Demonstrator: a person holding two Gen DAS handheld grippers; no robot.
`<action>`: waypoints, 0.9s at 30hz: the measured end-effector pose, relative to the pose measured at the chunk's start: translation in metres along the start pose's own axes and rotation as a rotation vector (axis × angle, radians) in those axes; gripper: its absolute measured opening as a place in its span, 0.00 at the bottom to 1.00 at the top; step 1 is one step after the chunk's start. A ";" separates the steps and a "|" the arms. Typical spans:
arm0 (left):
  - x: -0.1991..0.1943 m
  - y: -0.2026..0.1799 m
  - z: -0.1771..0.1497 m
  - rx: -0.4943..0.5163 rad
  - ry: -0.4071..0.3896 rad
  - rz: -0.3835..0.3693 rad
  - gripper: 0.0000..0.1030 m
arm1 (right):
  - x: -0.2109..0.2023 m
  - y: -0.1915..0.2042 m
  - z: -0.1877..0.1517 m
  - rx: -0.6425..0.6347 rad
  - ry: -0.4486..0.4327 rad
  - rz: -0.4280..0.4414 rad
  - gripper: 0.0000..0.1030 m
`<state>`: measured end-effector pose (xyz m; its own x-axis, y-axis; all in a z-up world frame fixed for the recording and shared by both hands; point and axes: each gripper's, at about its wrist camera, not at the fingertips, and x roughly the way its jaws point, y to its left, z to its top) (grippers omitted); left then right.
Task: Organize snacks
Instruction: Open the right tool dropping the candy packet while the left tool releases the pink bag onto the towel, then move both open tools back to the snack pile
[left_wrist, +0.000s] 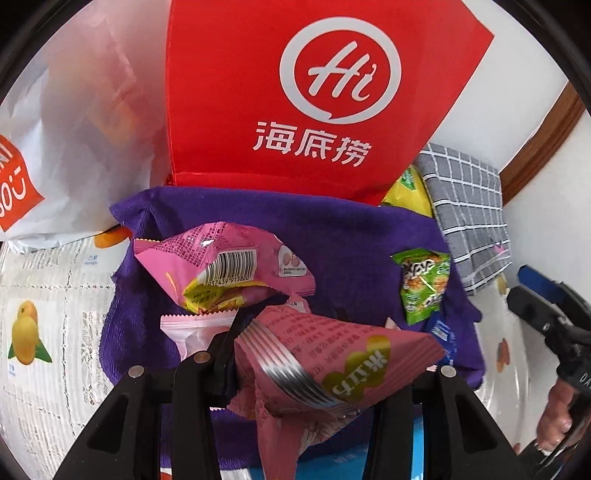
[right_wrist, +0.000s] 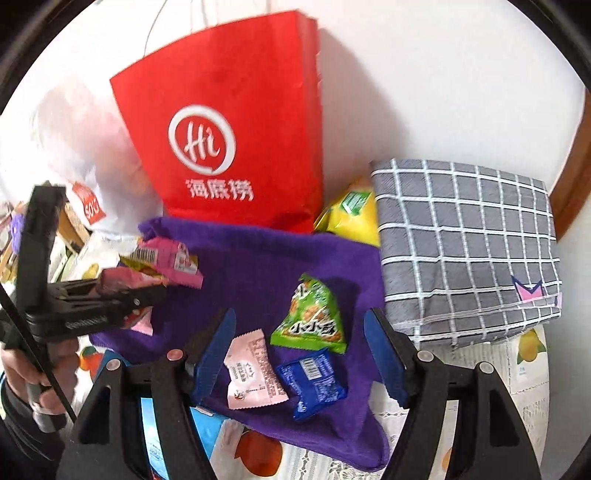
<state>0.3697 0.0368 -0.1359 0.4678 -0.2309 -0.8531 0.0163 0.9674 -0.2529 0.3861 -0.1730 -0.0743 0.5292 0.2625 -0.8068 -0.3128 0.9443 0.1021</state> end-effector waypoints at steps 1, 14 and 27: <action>0.001 0.000 0.000 -0.006 0.007 -0.007 0.42 | 0.001 -0.002 0.000 -0.002 0.001 -0.015 0.70; -0.021 0.009 0.002 -0.083 -0.026 -0.084 0.72 | 0.004 0.004 -0.001 -0.026 0.003 -0.027 0.70; -0.086 0.013 -0.029 -0.064 -0.079 -0.067 0.72 | -0.048 0.021 -0.023 -0.022 -0.113 -0.032 0.70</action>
<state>0.3041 0.0664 -0.0793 0.5359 -0.2835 -0.7953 -0.0051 0.9408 -0.3388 0.3366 -0.1705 -0.0470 0.6245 0.2544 -0.7385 -0.3109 0.9483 0.0638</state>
